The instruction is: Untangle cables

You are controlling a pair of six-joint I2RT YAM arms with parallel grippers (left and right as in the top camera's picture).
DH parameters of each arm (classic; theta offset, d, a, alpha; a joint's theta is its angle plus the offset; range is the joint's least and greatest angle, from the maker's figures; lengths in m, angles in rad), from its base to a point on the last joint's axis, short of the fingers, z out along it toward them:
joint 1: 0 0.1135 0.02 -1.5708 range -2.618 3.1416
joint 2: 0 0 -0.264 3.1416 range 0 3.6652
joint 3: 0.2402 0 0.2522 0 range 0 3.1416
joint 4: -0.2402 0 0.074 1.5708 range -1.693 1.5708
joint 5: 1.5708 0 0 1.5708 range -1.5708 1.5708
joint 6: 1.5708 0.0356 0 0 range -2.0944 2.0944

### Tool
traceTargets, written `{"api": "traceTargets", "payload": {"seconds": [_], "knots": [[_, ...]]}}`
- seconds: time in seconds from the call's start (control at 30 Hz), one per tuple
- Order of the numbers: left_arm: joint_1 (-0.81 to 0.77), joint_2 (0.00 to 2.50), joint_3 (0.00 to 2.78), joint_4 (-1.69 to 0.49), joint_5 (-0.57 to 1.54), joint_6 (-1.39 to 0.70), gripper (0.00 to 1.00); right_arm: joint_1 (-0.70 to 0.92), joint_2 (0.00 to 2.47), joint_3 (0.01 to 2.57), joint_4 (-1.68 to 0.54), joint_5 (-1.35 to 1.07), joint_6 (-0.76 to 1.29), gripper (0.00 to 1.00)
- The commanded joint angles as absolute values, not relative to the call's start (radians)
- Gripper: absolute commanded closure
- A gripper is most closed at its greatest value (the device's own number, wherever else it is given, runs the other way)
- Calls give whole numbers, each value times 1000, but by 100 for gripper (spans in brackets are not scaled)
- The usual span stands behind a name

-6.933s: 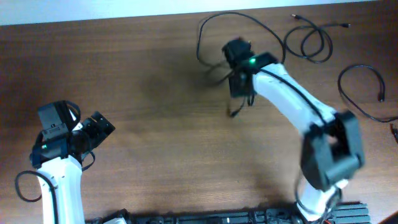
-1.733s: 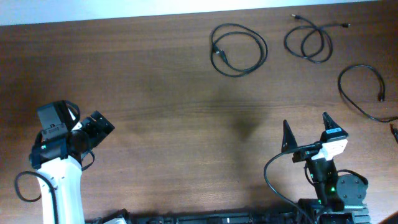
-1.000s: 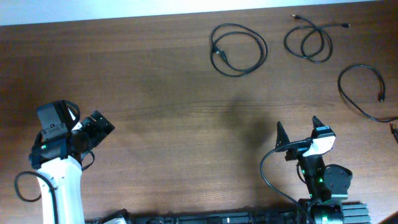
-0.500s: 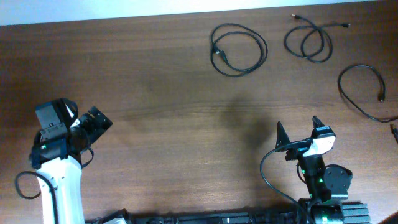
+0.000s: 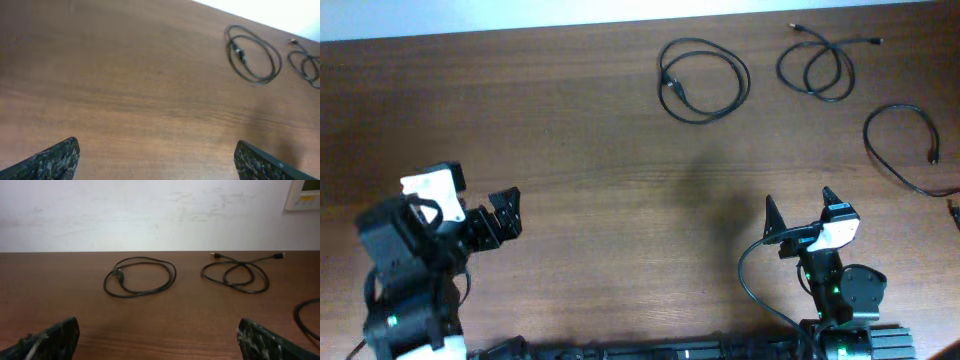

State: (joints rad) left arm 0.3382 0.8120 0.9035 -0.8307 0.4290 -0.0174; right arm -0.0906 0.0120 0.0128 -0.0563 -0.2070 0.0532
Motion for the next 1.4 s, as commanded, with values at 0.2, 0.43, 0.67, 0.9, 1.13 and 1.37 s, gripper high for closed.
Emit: {"api": "traceTargets", "payload": {"seconds": [0.2, 0.43, 0.67, 0.9, 1.13, 1.37], "knots": [[303, 768, 913, -833, 455, 31, 1, -85, 3, 6, -62, -198, 58, 1], [183, 692, 913, -833, 448, 31, 1, -85, 3, 6, -62, -198, 58, 1], [92, 260, 913, -833, 448, 31, 1, -85, 3, 6, -62, -198, 58, 1], [92, 26, 913, -836, 449, 31, 1, -85, 3, 6, -62, -198, 58, 1], [91, 7, 913, -984, 448, 31, 1, -85, 3, 6, -62, -198, 58, 1], [92, 7, 913, -1229, 448, 31, 1, -85, 3, 6, -62, -198, 58, 1]]}}
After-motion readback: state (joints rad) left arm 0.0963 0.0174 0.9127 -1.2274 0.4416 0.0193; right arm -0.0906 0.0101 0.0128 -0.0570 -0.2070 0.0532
